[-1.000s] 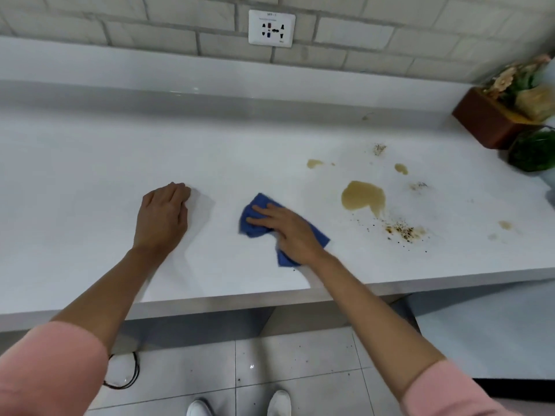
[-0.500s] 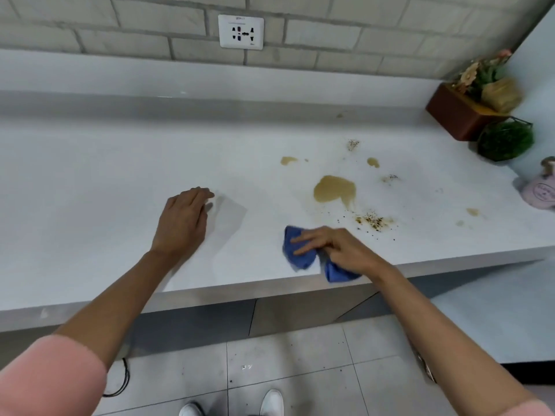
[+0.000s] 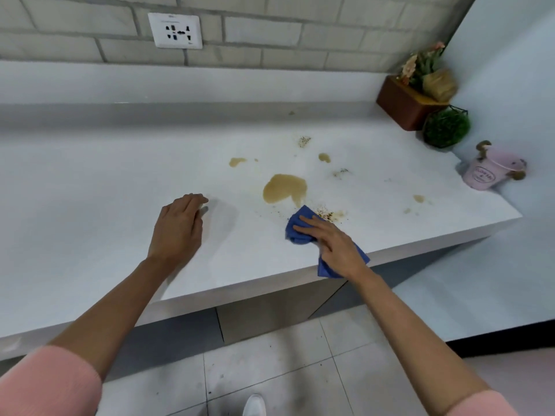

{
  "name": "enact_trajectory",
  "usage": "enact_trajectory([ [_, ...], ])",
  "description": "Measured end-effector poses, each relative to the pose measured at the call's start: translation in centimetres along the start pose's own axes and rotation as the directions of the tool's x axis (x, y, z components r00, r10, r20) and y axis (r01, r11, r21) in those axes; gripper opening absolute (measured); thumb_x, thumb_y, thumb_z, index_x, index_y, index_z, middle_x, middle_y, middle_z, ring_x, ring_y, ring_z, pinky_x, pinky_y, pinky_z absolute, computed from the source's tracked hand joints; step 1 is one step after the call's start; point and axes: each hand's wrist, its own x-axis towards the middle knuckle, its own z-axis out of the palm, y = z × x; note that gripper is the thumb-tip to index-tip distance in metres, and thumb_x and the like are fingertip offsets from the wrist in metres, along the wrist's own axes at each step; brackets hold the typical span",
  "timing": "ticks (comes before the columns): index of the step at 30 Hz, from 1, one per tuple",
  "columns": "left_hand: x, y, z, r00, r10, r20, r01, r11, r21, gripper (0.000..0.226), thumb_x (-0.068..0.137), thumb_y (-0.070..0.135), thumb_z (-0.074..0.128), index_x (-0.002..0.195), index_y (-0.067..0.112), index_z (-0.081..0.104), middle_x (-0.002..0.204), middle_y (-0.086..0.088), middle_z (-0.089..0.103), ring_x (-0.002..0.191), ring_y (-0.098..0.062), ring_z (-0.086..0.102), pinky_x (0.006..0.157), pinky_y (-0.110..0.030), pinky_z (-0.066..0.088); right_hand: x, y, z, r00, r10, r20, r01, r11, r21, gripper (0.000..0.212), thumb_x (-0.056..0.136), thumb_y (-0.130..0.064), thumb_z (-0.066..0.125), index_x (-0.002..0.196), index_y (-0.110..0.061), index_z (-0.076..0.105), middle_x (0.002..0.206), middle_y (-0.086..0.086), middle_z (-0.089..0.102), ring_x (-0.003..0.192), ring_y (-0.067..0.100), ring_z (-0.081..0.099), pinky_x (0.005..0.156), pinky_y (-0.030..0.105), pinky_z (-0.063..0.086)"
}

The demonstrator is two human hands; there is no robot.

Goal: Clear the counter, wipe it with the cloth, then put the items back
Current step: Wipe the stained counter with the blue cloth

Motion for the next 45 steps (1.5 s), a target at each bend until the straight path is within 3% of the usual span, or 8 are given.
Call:
enact_trajectory([
  [4,0.1,0.9,0.7,0.999,-0.037,0.005,0.037,0.999,0.000,0.030,0.091,0.002,0.047,0.118,0.008,0.056,0.122,-0.008,0.061,0.112,-0.030,0.055,0.094,-0.041,0.038,3.5,-2.0,1.8,0.998,0.027,-0.059,-0.029,0.999,-0.041,0.053,0.092,0.006,0.041,0.136,-0.022,0.049,0.151,-0.004,0.036,0.143,0.017,0.028,0.112,0.021,0.019],
  [10,1.5,2.7,2.1,0.998,-0.065,0.007,0.065,0.998,-0.008,0.032,0.090,0.003,0.046,0.121,0.008,0.055,0.120,-0.011,0.060,0.107,-0.032,0.055,0.093,-0.040,0.037,-0.3,-1.4,2.3,0.977,-0.189,0.100,0.189,0.982,0.007,0.054,0.092,0.006,0.040,0.135,-0.025,0.050,0.149,-0.006,0.040,0.139,0.004,0.023,0.117,0.021,0.016],
  [15,1.6,2.9,2.6,0.997,-0.072,0.006,0.072,0.997,-0.014,0.033,0.090,0.003,0.047,0.122,0.007,0.055,0.123,-0.012,0.060,0.110,-0.034,0.056,0.094,-0.042,0.038,-0.2,4.1,-2.7,0.998,0.051,-0.041,-0.053,0.997,-0.058,0.053,0.093,0.007,0.040,0.136,-0.022,0.048,0.151,-0.005,0.035,0.141,0.013,0.029,0.118,0.030,0.020],
  [18,1.5,2.6,2.8,0.995,-0.102,0.016,0.103,0.994,-0.029,0.032,0.091,0.003,0.045,0.121,0.004,0.056,0.125,-0.014,0.059,0.113,-0.035,0.055,0.099,-0.043,0.038,3.0,2.0,-1.2,0.996,0.078,-0.050,-0.083,0.991,-0.102,0.062,0.088,0.011,0.041,0.141,-0.020,0.040,0.155,-0.001,0.028,0.144,0.018,0.024,0.118,0.032,0.017],
  [25,1.6,2.4,3.1,0.992,-0.123,0.039,0.125,0.992,-0.037,0.034,0.093,0.004,0.044,0.124,0.002,0.055,0.130,-0.016,0.057,0.119,-0.035,0.053,0.104,-0.045,0.039,2.3,-1.1,2.6,0.987,-0.144,0.079,0.148,0.987,-0.055,0.064,0.088,0.013,0.040,0.141,-0.024,0.041,0.153,-0.004,0.032,0.145,0.014,0.021,0.114,0.016,0.008],
  [33,1.6,2.5,3.3,0.991,-0.129,0.028,0.129,0.991,-0.030,0.030,0.093,0.005,0.045,0.120,-0.001,0.058,0.124,-0.017,0.060,0.113,-0.036,0.056,0.101,-0.045,0.041,4.6,3.6,-1.5,0.989,0.134,-0.056,-0.143,0.973,-0.183,0.062,0.092,0.006,0.039,0.147,-0.020,0.027,0.159,0.001,0.015,0.148,0.021,0.010,0.120,0.031,0.004],
  [41,1.6,2.2,3.5,0.993,-0.114,0.010,0.115,0.993,-0.031,0.029,0.092,0.003,0.045,0.117,-0.001,0.058,0.120,-0.018,0.061,0.106,-0.038,0.058,0.096,-0.046,0.044,-0.3,1.4,2.0,0.996,-0.025,-0.087,0.011,0.988,-0.155,0.072,0.085,0.011,0.042,0.146,-0.024,0.028,0.158,-0.001,0.018,0.147,0.018,0.011,0.118,0.024,0.007],
  [45,1.5,2.3,3.4,0.994,-0.112,0.002,0.112,0.993,-0.037,0.029,0.092,0.004,0.045,0.118,-0.002,0.058,0.120,-0.019,0.061,0.107,-0.039,0.058,0.096,-0.046,0.044,4.2,2.9,-0.3,0.988,0.135,-0.077,-0.151,0.951,-0.271,0.067,0.092,0.003,0.041,0.149,-0.023,0.017,0.160,0.002,0.006,0.148,0.019,0.006,0.121,0.031,0.005],
])
